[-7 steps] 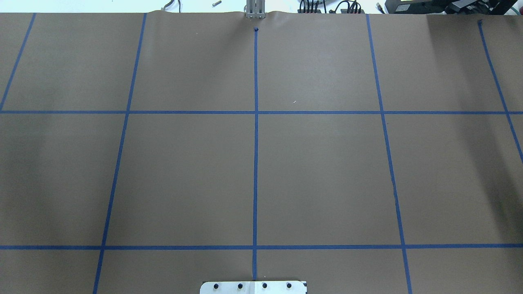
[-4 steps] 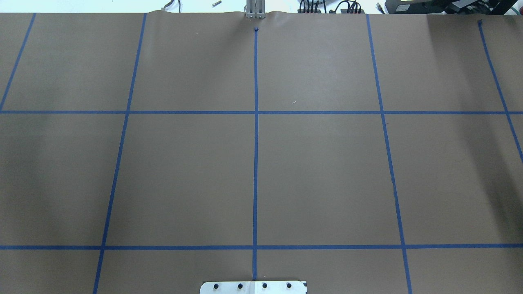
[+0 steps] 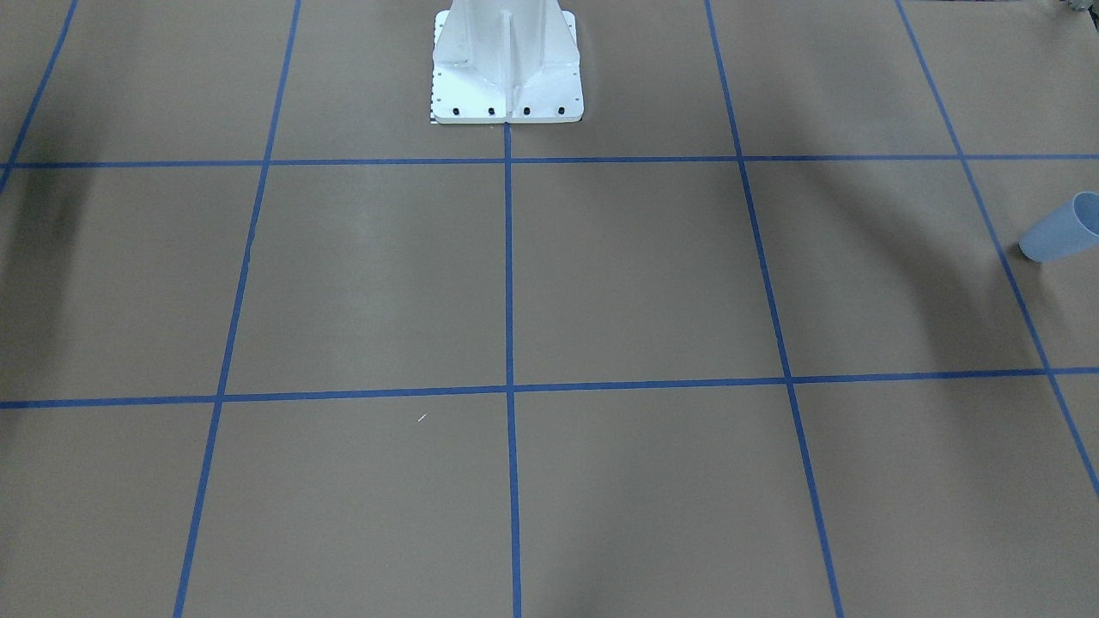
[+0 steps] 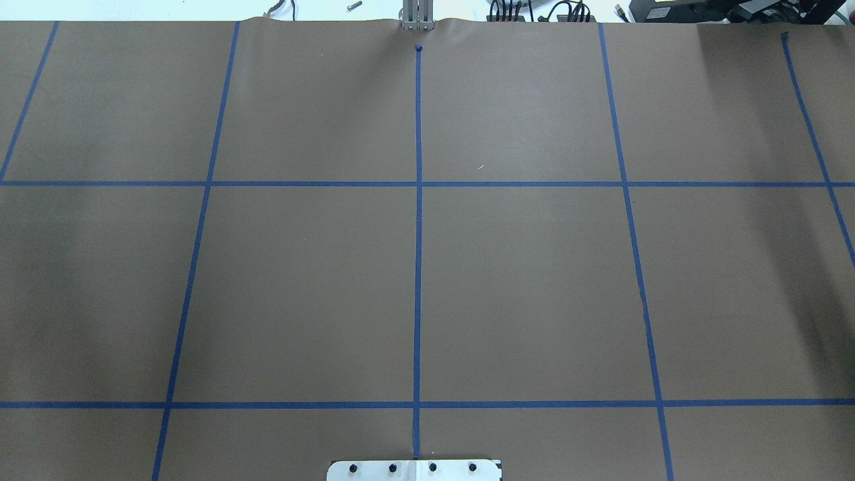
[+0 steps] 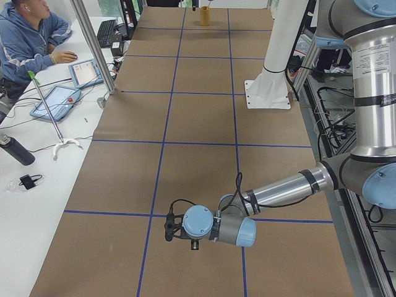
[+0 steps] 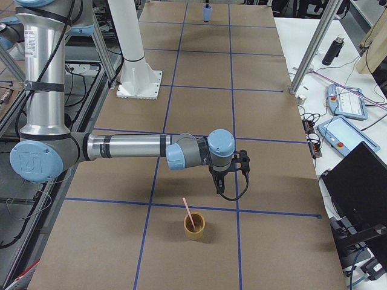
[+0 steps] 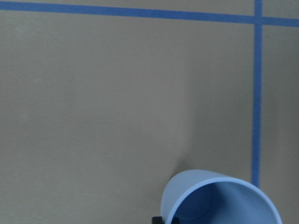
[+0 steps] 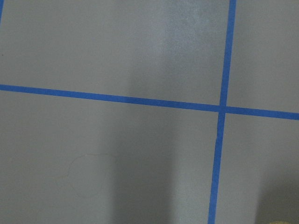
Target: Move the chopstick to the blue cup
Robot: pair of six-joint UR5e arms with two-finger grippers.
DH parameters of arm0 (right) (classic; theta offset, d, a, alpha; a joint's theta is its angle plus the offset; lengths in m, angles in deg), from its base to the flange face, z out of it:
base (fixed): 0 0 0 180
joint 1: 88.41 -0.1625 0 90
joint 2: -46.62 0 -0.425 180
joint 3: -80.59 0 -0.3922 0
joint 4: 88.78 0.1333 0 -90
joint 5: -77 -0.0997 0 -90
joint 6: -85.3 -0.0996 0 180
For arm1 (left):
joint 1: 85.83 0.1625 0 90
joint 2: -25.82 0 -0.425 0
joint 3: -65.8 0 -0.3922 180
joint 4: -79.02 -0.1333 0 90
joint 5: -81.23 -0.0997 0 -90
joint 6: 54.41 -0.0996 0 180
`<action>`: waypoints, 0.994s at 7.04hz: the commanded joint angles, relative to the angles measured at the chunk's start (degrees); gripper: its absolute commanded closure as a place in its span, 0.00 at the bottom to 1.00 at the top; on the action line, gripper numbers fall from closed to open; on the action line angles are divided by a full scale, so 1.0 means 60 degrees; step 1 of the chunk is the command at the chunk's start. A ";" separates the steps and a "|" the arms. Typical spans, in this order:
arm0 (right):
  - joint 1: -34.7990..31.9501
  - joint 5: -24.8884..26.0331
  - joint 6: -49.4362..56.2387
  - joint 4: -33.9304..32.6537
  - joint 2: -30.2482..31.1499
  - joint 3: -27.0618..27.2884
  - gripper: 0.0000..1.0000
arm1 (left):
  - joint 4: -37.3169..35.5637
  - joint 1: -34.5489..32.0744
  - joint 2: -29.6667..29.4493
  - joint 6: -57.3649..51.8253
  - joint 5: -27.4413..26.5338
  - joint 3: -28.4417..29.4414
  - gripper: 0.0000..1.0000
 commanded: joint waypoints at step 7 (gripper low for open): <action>0.0012 0.0095 0.0003 0.0056 -0.0154 0.0002 0.00 | -0.0303 0.4649 -0.3412 1.1282 -0.1825 -0.4783 1.00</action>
